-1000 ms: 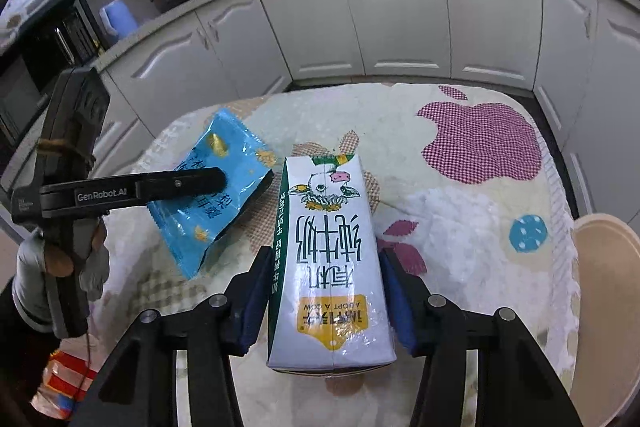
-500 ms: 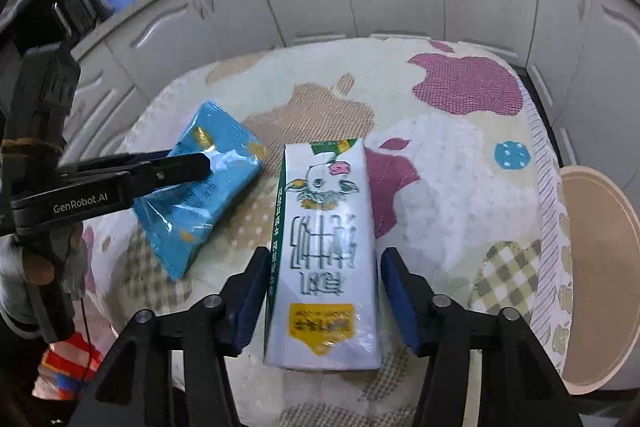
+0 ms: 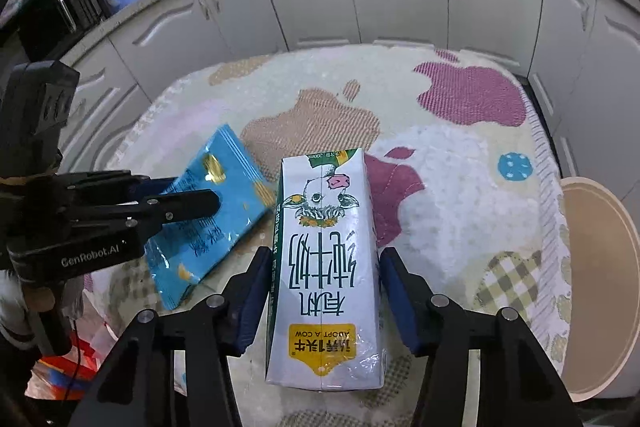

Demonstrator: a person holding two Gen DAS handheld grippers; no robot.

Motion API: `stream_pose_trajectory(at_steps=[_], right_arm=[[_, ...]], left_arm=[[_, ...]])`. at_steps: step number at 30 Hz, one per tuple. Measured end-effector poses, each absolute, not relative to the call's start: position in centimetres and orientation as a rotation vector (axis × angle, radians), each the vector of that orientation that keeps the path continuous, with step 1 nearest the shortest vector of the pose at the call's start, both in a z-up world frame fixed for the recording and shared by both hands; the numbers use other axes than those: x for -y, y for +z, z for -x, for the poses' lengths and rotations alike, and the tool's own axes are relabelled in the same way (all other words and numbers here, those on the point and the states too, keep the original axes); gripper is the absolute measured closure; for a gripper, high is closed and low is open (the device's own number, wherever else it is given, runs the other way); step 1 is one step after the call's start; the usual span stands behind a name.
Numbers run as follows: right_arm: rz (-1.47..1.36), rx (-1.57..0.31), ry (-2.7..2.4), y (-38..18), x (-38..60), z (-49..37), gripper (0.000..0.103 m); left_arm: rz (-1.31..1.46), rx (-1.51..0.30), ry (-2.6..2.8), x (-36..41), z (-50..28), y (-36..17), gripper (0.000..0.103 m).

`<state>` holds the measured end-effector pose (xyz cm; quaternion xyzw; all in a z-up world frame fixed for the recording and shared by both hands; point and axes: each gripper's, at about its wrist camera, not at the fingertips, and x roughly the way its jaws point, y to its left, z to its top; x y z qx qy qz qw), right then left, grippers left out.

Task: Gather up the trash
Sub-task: 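Carry the milk carton and blue snack bag over the bucket with both grippers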

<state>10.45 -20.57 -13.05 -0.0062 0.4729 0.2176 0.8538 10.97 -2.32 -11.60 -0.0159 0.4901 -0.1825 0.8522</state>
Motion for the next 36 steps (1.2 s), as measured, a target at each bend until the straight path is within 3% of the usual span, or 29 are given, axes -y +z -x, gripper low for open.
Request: stream_pose_trajectory(at_steps=[10,11,36], right_arm=[[-0.055,-0.917,0.436,-10.5,23.4,-8.3,0.051],[-0.063,-0.911,0.432,-10.3,23.7,-8.2,0.051],[-0.154,-0.847,0.347,-8.5,29.0,-6.8,0.051]], left_arm=[[0.023,-0.953,-0.428,4.9,-9.8,-9.4,0.09],[0.021,-0.946,-0.43,5.1,-9.8,-9.2,0.096],[-0.002,-0.876,-0.493,9.6,-9.5,-6.4,0.096]])
